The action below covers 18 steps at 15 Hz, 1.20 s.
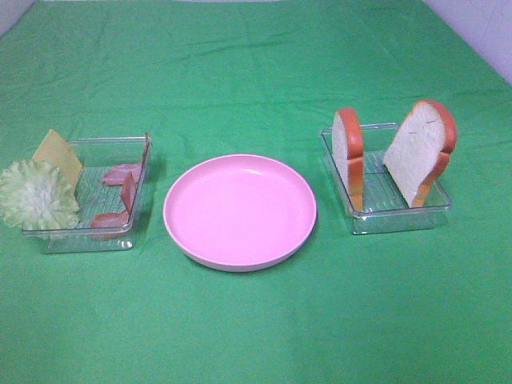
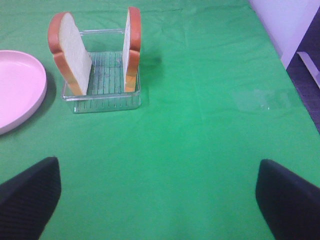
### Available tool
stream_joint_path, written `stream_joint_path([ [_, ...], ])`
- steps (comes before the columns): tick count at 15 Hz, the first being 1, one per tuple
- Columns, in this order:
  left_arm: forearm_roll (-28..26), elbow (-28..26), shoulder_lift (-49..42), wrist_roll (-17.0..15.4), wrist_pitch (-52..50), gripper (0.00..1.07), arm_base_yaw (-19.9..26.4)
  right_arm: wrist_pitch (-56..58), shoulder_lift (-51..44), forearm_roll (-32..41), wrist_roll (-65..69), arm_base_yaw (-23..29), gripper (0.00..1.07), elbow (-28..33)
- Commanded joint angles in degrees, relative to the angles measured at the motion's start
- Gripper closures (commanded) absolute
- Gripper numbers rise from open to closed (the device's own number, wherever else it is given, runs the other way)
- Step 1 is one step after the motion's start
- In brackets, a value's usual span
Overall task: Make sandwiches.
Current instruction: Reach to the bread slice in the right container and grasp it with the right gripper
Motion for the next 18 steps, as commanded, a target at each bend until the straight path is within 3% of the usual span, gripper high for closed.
stream_joint_path([
  [1, -0.52, 0.06, -1.15, -0.06, 0.17, 0.04, -0.17, -6.07, 5.73, 0.52, -0.29, -0.23, 0.09, -2.41],
  [4, -0.52, 0.06, -1.15, -0.06, 0.17, 0.04, -0.17, -13.29, 19.42, 0.92, -0.29, -0.23, 0.09, -7.79],
  [8, -0.52, 0.06, -1.15, -0.06, 0.17, 0.04, -0.17, -15.99, 42.97, 0.92, -0.8, -0.23, 0.09, -20.57],
  [13, -0.52, 0.06, -1.15, -0.06, 0.17, 0.04, -0.17, -9.45, 65.83, 1.43, -3.9, -0.17, 0.1, -36.5],
  [18, -0.52, 0.06, -1.15, -0.06, 0.17, 0.04, -0.17, -1.09, 81.99, 10.6, -8.65, -0.06, 0.11, -51.22],
])
